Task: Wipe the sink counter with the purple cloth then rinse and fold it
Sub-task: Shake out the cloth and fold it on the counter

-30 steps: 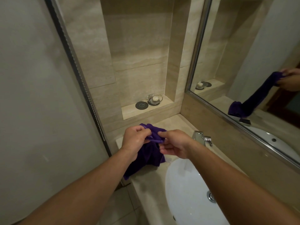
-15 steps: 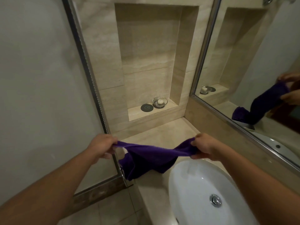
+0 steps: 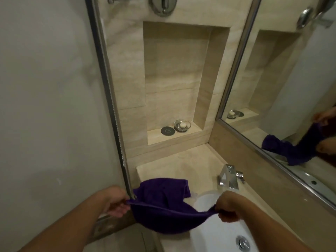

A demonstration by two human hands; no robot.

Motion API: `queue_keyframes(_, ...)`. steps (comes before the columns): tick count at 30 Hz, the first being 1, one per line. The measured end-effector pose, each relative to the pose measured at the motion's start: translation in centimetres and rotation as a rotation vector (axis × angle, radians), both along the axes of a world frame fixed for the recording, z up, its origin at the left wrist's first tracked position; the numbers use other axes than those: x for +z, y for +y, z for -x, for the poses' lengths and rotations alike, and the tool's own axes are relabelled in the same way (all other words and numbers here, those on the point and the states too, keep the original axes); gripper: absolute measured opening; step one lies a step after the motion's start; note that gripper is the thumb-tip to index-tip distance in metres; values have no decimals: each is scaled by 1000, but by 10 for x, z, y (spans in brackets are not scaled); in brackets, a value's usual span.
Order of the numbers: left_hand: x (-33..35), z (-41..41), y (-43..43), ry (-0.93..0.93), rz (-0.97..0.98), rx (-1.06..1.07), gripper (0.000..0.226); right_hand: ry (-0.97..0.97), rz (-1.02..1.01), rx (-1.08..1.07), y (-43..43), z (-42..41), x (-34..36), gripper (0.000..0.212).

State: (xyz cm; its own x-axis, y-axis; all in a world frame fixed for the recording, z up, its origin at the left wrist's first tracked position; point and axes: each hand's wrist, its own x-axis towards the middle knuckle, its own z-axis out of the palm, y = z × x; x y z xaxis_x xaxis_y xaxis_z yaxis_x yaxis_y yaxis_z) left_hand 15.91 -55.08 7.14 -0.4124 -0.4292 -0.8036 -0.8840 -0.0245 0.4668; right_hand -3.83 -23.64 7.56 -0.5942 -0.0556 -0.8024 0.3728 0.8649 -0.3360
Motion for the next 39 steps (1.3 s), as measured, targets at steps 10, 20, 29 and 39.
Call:
queue_keyframes(10,257,123,-46,1266,151,490,11,533,1170,-410,-81,95,240,15)
queue_keyframes(20,268,49,-10,1321,256,563,16,578,1060,-439,-26,17,247,14)
queue_keyframes(29,247,-47,22,1291,210,420,17,730,948,-610,24,-106,252,13)
queue_keyframes(39,263,-90,49,1091,107,247,17,681,810,-633,64,-161,268,14)
